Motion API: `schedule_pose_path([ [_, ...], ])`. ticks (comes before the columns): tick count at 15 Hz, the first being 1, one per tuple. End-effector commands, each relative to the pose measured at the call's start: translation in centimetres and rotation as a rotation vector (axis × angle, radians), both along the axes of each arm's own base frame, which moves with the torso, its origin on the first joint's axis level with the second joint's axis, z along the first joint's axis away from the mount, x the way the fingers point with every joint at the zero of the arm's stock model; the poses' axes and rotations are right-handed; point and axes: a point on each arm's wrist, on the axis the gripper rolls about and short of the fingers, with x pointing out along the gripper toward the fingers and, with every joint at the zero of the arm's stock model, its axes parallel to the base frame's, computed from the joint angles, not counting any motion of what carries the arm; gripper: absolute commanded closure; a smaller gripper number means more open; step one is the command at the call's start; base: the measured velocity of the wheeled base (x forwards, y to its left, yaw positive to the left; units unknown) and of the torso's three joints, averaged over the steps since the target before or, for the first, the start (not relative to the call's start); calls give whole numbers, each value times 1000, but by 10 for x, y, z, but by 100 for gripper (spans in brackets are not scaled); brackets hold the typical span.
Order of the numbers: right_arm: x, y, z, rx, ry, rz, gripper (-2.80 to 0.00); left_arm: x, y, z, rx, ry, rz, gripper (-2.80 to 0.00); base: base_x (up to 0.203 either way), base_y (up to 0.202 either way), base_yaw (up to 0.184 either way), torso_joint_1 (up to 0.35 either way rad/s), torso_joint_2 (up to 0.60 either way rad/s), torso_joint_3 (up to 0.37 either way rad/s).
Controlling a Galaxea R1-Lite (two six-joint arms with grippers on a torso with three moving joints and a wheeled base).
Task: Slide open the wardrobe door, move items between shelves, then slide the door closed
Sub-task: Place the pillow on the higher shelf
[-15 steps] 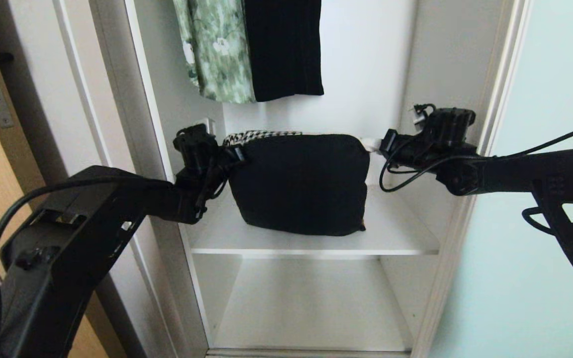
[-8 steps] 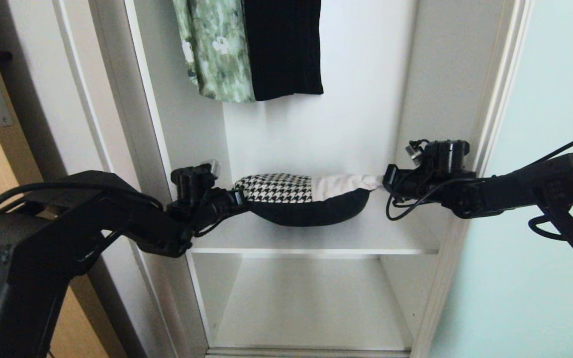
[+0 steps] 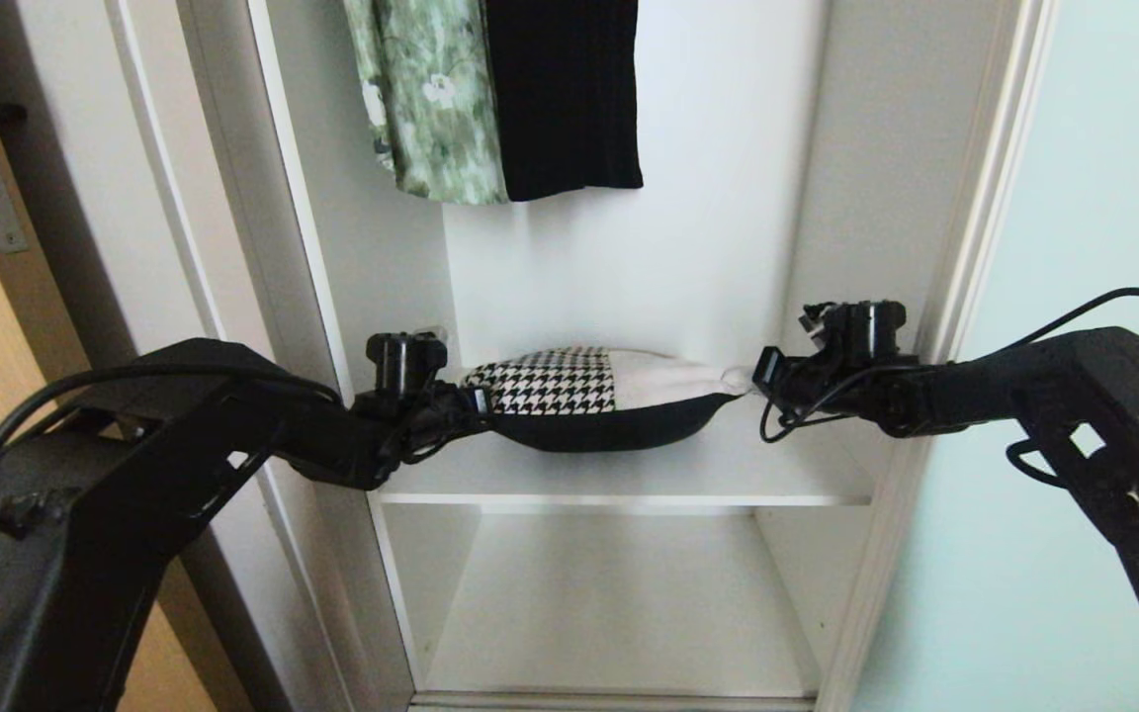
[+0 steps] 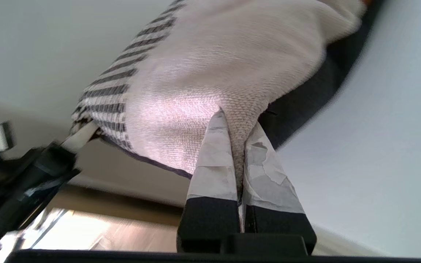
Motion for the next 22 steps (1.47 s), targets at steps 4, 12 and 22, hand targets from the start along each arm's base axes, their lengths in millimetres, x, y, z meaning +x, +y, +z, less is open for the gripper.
schedule_pose_path([
  [4,20,5,-58,-88,59,-28,0,35,0,-52,29,49,66,0,0,0,0,0,0,0],
  [12,23,5,-74,-104,38,-22,0,48,1,-71,48,71,97,0,0,0,0,0,0,0],
  [22,14,5,-59,-101,-10,-11,0,33,3,-41,-39,52,23,0,0,0,0,0,0,0],
])
